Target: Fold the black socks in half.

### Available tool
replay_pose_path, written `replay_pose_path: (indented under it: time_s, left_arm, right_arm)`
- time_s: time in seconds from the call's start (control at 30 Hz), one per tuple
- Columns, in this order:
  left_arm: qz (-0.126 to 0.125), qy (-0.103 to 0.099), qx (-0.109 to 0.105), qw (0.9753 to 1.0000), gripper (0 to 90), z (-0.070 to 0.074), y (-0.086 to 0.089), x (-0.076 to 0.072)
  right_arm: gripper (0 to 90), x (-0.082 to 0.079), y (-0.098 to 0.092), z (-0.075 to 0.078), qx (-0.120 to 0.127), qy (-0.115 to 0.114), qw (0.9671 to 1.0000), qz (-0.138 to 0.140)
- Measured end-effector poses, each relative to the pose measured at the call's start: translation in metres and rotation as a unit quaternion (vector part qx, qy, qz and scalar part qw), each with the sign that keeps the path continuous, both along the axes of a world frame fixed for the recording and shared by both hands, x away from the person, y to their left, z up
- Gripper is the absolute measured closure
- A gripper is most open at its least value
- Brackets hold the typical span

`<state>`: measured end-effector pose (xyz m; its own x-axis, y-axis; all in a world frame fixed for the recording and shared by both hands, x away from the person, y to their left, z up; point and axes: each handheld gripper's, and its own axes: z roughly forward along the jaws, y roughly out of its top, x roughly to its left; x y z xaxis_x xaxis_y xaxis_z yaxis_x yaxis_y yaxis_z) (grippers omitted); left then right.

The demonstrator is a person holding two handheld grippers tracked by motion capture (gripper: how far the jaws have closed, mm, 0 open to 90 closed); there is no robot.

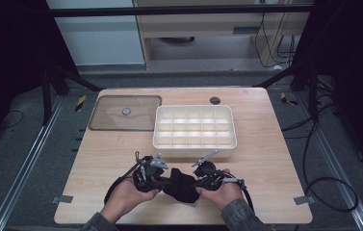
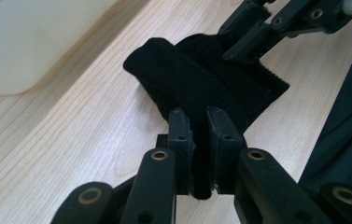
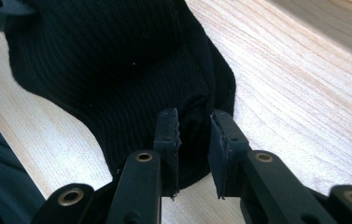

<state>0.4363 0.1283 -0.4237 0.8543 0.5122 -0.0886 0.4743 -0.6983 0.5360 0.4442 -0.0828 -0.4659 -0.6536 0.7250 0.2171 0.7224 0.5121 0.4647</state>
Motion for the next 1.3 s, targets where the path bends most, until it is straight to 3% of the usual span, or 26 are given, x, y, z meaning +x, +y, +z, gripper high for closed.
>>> replay_pose_path:
  time_s: [0.43,0.5,0.77,1.3]
  left_arm:
    - [-0.031,-0.011,0.014,0.9994,82.2,-0.005,-0.021,-0.009]
    - [-0.038,-0.011,0.022,0.9990,82.3,-0.011,-0.025,-0.011]
    - [-0.043,-0.012,0.026,0.9987,82.3,-0.013,-0.029,-0.013]
    - [-0.044,-0.015,0.028,0.9985,82.3,-0.011,-0.030,-0.012]
  right_arm:
    - [73.6,0.000,-0.002,0.000,0.005,0.000,1.0000,0.000]
    - [69.8,0.000,-0.003,0.001,0.008,-0.002,1.0000,-0.001]
    - [61.6,-0.004,-0.010,0.010,0.018,-0.009,0.9998,-0.005]
    - [71.4,-0.010,-0.021,0.017,0.018,-0.014,0.9997,0.002]
